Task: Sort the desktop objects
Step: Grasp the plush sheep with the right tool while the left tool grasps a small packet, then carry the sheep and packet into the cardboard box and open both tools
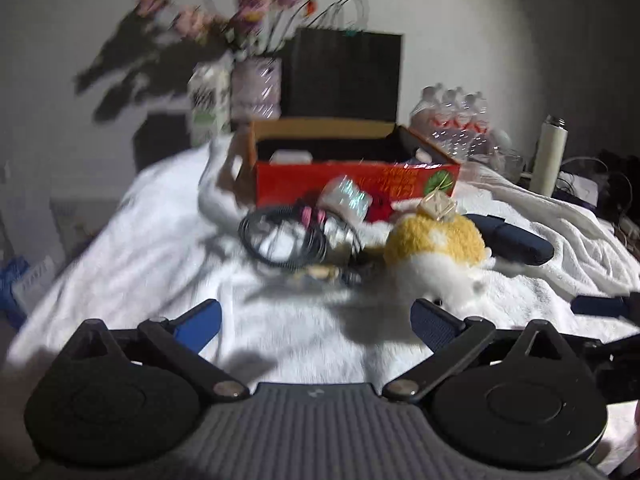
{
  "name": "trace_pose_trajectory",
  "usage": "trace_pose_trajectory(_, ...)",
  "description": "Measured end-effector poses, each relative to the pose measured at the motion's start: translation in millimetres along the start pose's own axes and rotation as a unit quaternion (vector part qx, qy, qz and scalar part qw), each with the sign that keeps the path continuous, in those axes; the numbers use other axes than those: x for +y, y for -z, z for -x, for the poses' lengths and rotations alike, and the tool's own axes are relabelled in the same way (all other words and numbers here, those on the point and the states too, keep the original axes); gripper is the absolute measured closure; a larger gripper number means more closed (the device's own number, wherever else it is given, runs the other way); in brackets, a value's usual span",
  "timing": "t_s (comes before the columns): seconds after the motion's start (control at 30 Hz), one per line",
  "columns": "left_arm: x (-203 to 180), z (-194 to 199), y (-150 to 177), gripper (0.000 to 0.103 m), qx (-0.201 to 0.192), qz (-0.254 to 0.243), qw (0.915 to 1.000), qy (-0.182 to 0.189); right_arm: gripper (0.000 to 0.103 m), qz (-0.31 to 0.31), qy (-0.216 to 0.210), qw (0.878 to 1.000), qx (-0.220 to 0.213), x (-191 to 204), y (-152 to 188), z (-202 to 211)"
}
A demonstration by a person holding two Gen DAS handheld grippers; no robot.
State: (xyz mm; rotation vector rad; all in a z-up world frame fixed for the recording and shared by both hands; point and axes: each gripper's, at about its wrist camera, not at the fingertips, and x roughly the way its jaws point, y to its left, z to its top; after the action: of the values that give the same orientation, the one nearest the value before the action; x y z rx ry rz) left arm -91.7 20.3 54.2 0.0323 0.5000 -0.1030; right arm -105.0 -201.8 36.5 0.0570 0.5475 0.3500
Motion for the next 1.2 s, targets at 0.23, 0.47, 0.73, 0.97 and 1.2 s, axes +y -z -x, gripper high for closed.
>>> trace_pose_trajectory(0.23,9.3,-52.1,-10.4,0.014,0.008,-0.039,0.9971,0.065,0.008,0.05,-0.018,0.999,0.004,32.4,-25.0,-42.6)
trace_pose_trajectory(0.47,25.2,-92.4,-7.9,0.034,0.066,-0.011,0.9939,0.088,0.019,0.06,-0.019,0.997,0.035,47.1,-22.5,-81.7)
trace_pose_trajectory(0.73,26.4,-85.4,-9.5,0.1,0.063,0.011,0.9934,0.095,0.043,0.049,-0.029,0.998,0.021,51.8,-31.1,-84.8)
trace_pose_trajectory(0.97,28.7,-63.0,-17.4,0.102,0.054,0.052,0.9938,0.082,0.048,0.047,-0.021,0.999,0.0,52.0,-36.8,-67.5)
trace_pose_trajectory(1.2,31.3,-29.2,-48.9,0.102,0.011,0.061,0.9949,0.08,0.048,0.05,-0.013,0.998,-0.038,37.2,-58.1,-28.0)
